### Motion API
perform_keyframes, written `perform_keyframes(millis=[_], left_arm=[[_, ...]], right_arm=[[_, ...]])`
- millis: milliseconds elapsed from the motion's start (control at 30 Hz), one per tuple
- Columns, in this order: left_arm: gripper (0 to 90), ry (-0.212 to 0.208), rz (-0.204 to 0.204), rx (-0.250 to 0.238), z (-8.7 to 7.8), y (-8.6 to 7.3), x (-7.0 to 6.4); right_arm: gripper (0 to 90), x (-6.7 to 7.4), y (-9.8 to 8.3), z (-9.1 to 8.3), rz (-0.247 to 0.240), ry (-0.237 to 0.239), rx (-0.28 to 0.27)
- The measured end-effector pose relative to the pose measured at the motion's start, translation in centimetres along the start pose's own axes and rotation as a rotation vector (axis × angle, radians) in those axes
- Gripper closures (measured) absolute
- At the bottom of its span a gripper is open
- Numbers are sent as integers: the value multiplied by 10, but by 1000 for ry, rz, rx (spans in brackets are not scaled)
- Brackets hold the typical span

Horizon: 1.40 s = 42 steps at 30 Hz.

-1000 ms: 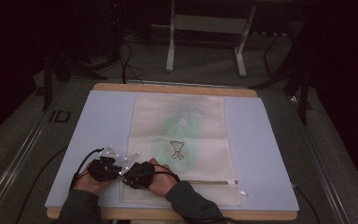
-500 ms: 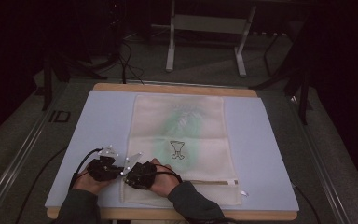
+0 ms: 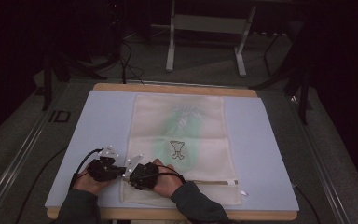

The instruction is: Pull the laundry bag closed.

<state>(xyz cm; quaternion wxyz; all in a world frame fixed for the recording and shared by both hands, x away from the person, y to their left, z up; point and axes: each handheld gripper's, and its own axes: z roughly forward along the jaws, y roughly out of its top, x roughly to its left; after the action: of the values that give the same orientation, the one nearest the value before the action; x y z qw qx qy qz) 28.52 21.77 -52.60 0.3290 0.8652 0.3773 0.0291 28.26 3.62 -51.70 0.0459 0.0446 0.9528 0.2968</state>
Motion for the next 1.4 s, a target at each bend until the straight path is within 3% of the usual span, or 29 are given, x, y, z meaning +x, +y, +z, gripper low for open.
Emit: perform_keyframes(millis=[633,1400], left_arm=[[899,-4,1,-2,0,0,1],[898,-7,1,-3,0,0,1]], right_arm=[[823,3,-2,-4,-16,-10,13],[823,-1,-10,-14,7,2,17]])
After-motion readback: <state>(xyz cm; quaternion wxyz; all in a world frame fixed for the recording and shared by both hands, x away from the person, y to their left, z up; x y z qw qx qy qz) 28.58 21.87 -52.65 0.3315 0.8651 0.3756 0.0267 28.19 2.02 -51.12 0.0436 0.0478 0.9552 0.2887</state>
